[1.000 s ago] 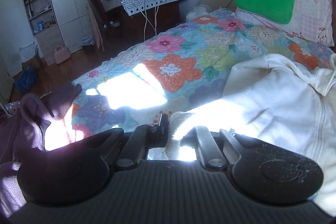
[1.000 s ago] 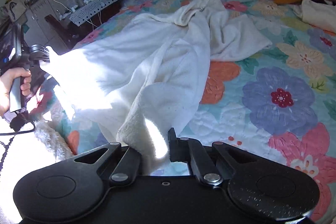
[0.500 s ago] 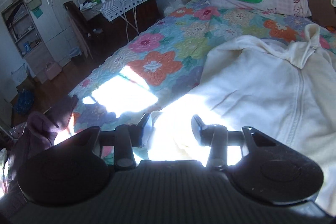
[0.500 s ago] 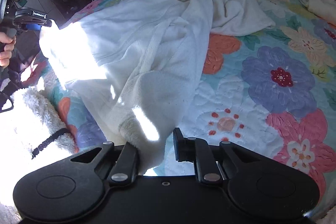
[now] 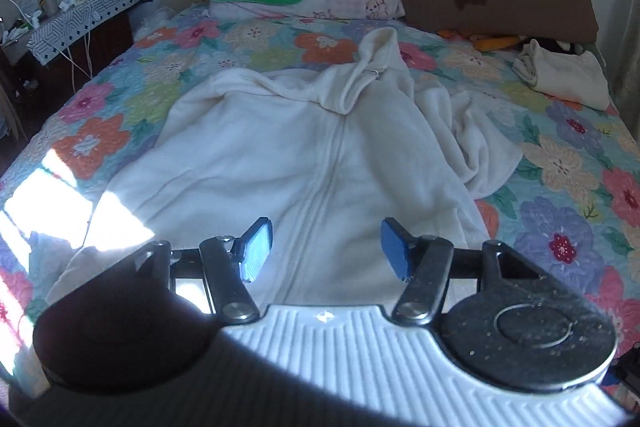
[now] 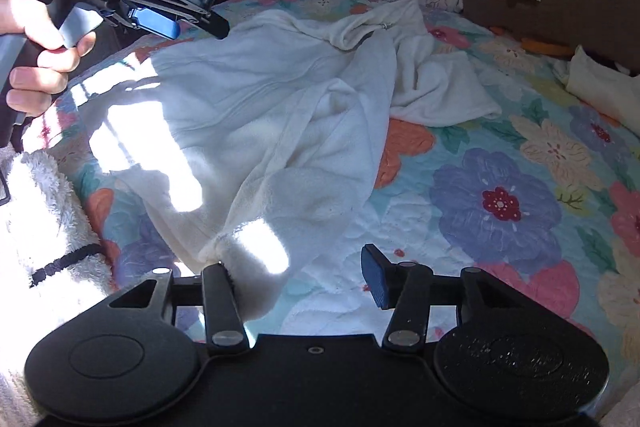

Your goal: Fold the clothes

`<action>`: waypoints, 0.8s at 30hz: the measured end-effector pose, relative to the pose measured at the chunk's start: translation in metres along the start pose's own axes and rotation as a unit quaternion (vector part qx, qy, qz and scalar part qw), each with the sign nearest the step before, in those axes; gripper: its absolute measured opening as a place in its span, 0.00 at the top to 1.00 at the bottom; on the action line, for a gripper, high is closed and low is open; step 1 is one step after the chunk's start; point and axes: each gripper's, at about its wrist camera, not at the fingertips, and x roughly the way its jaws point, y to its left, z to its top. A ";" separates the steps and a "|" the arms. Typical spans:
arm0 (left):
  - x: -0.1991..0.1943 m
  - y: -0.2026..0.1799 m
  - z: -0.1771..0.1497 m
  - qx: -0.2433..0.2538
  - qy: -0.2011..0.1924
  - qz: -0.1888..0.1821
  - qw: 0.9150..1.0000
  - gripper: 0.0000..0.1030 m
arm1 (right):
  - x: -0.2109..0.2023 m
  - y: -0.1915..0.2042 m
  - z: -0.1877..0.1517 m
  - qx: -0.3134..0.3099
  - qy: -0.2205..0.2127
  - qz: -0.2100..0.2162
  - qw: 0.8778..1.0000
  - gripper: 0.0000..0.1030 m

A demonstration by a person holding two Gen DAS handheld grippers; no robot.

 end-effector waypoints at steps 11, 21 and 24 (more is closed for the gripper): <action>0.062 -0.035 -0.053 0.065 0.097 -0.015 0.993 0.42 | 0.001 -0.022 -0.002 0.044 -0.003 0.140 0.989 0.25; 0.050 -0.028 -0.038 0.042 0.093 -0.045 0.994 0.41 | -0.032 -0.048 0.026 0.032 -0.043 0.187 0.981 0.24; 0.046 -0.036 -0.012 0.045 0.058 -0.072 0.995 0.40 | -0.012 -0.095 0.060 0.104 -0.046 0.153 0.982 0.24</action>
